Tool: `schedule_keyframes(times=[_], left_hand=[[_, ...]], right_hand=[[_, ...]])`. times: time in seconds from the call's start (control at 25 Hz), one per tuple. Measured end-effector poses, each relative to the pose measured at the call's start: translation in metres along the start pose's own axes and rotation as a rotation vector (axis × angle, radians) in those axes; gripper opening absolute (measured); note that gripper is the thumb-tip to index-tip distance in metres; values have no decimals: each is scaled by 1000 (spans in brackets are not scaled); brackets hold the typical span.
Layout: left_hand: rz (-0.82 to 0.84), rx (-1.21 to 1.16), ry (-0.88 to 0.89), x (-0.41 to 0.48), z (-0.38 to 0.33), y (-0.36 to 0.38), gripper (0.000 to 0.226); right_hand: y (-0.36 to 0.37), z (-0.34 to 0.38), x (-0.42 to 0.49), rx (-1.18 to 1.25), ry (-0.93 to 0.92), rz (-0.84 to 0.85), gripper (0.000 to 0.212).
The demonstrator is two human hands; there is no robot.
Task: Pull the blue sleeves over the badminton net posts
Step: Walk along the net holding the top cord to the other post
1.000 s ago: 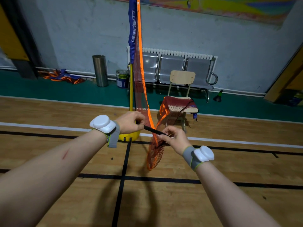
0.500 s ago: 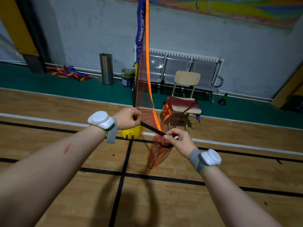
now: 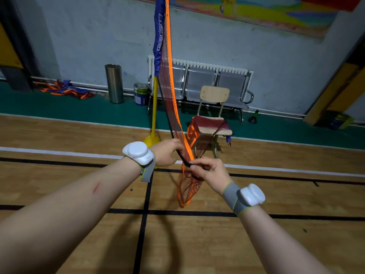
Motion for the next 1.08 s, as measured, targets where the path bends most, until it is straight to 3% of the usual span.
schedule_keyframes(times=[0.4, 0.52, 0.72, 1.08], left_hand=[[59, -23, 110, -24, -6, 10, 17], [22, -47, 101, -27, -4, 3, 14], [-43, -71, 86, -39, 2, -10, 13], [-89, -52, -13, -67, 32, -22, 12]], right_hand=[[14, -16, -14, 11, 86, -62, 17], [18, -21, -16, 2, 120, -66, 12], [30, -35, -17, -32, 144, -62, 30], [30, -35, -34, 38, 156, -28, 22]])
Point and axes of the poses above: each hand's wrist, its own x-axis towards the middle knuckle, its own y-axis out of the palm, z = x × y, the point moved 6 cm from there along x, towards the middle knuckle, and after that the axes turned 3 degrees about x, right-handed, at the moved point
